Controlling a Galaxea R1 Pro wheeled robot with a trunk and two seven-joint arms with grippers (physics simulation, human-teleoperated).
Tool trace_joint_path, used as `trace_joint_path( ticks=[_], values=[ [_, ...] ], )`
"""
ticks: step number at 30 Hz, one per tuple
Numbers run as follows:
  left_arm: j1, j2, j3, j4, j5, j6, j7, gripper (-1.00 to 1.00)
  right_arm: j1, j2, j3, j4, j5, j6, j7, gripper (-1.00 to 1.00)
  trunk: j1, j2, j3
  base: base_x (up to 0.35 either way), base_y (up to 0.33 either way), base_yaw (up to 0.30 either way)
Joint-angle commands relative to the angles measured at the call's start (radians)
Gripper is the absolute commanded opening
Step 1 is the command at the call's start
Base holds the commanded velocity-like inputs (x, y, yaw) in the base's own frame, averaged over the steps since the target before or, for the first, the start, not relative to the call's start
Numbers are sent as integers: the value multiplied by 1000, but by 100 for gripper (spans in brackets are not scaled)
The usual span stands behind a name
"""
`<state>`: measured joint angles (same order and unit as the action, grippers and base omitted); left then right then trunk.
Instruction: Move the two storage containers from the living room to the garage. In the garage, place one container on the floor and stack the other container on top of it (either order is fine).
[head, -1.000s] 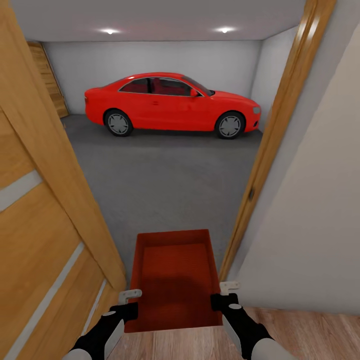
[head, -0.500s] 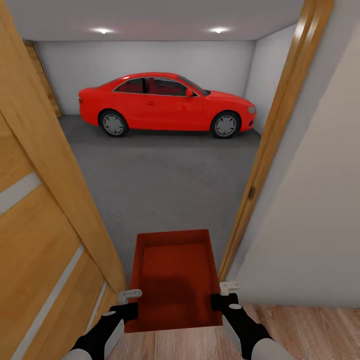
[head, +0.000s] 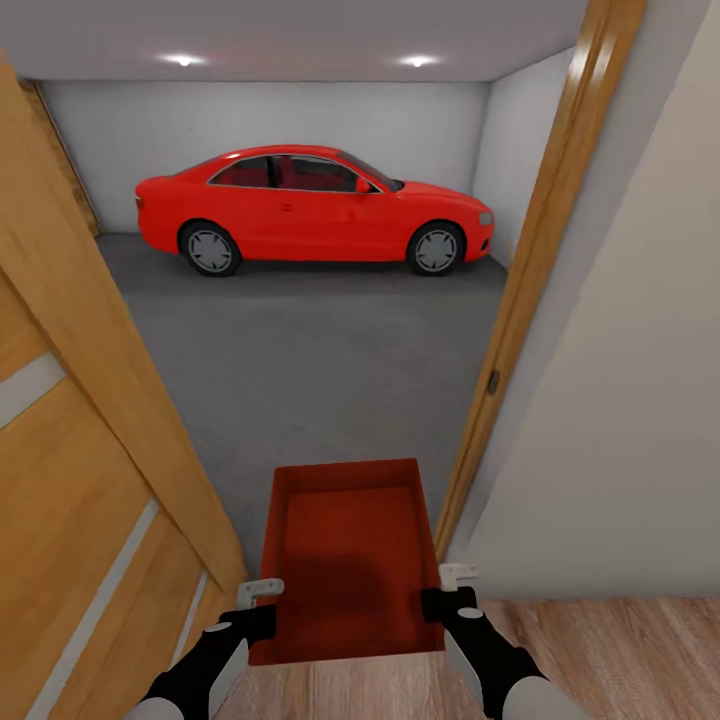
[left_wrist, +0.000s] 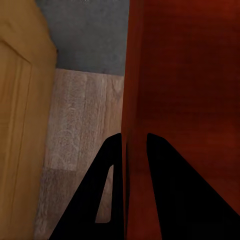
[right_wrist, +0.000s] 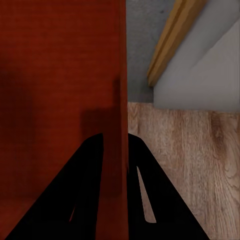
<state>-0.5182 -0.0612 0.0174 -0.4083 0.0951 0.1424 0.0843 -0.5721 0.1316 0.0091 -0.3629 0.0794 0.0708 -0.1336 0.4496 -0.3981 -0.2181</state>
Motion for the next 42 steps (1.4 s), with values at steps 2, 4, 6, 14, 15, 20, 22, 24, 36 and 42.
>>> trace_joint_path(
  ticks=[2,4,6,14,15,20,22,24,36,42],
  values=[
    [1,0,-26,-3,-15,5,6,-100,-7,0,-60,-2,16,7,-3,-100,0,-2,-2,0,79,0],
    [1,0,-26,-3,-15,5,6,-100,-6,0,-60,-2,16,7,-3,-100,0,-2,-2,0,35,0],
    [1,0,-26,-3,-16,5,6,-100,-6,-1,-60,-2,16,7,-3,-100,0,-2,-2,0,17,0],
    [1,0,-25,-3,-15,5,6,-100,-6,-1,-60,-2,16,7,-3,-100,0,-2,-2,0,137,0],
    [1,0,-25,-3,-16,5,6,-100,-6,-1,-60,-2,16,7,-3,-100,0,-2,-2,0,91,0],
    [1,0,-26,-3,-15,5,6,-100,-6,-1,-60,-2,16,7,-3,-100,0,-2,-2,0,23,0],
    [1,0,-26,-3,-16,5,6,-100,-6,-1,-60,-2,16,7,-3,-100,0,-2,-2,0,2,0],
    [1,0,-25,-3,-15,5,6,-100,-6,-1,-60,-2,16,7,-3,-100,0,-2,-2,0,0,0],
    [1,0,-26,-3,-16,5,6,-100,-6,-1,-60,-2,16,7,-3,-100,0,-2,-2,0,83,0],
    [1,0,-25,-3,-16,5,6,-100,-6,0,-60,-2,16,7,-3,-100,0,-2,-2,0,24,0]
  ],
)
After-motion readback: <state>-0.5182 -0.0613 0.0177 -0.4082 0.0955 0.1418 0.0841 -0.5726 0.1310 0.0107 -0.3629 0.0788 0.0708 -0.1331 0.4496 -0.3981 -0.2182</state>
